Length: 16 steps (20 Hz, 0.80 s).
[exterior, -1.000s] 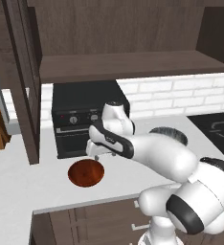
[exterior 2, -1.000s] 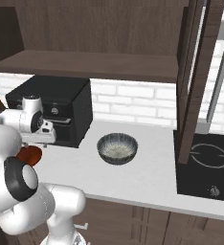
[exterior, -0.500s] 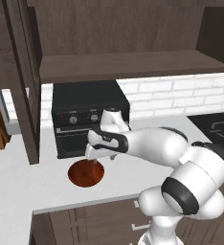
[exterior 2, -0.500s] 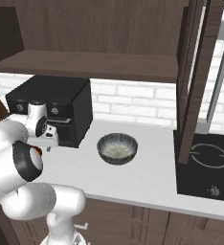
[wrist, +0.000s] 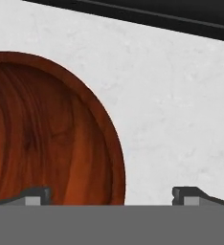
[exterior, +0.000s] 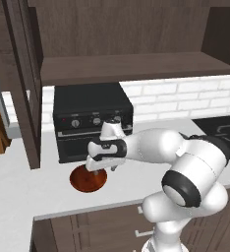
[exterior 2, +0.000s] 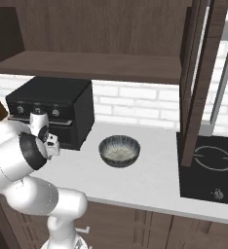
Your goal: Pick up the bowls on the counter and stack them on top of one another in the open cabinet. Place the smaller bowl on top of the larger bowl.
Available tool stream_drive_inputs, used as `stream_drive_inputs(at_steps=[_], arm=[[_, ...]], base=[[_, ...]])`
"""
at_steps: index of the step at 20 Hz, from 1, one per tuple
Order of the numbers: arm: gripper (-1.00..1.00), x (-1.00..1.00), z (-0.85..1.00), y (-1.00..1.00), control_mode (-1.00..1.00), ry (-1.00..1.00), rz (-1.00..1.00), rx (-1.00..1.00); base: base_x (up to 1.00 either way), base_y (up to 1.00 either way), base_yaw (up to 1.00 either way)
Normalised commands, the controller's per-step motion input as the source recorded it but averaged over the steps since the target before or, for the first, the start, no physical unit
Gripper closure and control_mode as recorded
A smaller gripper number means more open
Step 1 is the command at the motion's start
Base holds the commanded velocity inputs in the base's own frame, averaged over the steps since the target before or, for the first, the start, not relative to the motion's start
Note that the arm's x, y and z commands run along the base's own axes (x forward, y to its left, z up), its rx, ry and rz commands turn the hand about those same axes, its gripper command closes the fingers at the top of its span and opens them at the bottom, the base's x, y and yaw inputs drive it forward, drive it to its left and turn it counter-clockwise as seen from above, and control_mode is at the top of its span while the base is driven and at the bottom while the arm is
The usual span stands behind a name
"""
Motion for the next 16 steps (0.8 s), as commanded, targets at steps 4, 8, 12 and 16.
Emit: stream_drive_inputs(at_steps=[4,8,12,16], arm=[[-1.00,0.00,-0.23,0.00,-1.00,0.00,0.00,0.00],[1.00,0.01,-0.34,0.16,-1.00,0.00,0.00,0.00],[1.00,0.00,-0.23,0.12,-1.00,0.00,0.00,0.00],[1.00,0.00,-0.02,0.04,-1.00,0.00,0.00,0.00]], base=[[0.00,0.00,0.00],[0.00,0.00,0.00],[0.00,0.00,0.00],[0.00,0.00,0.00]])
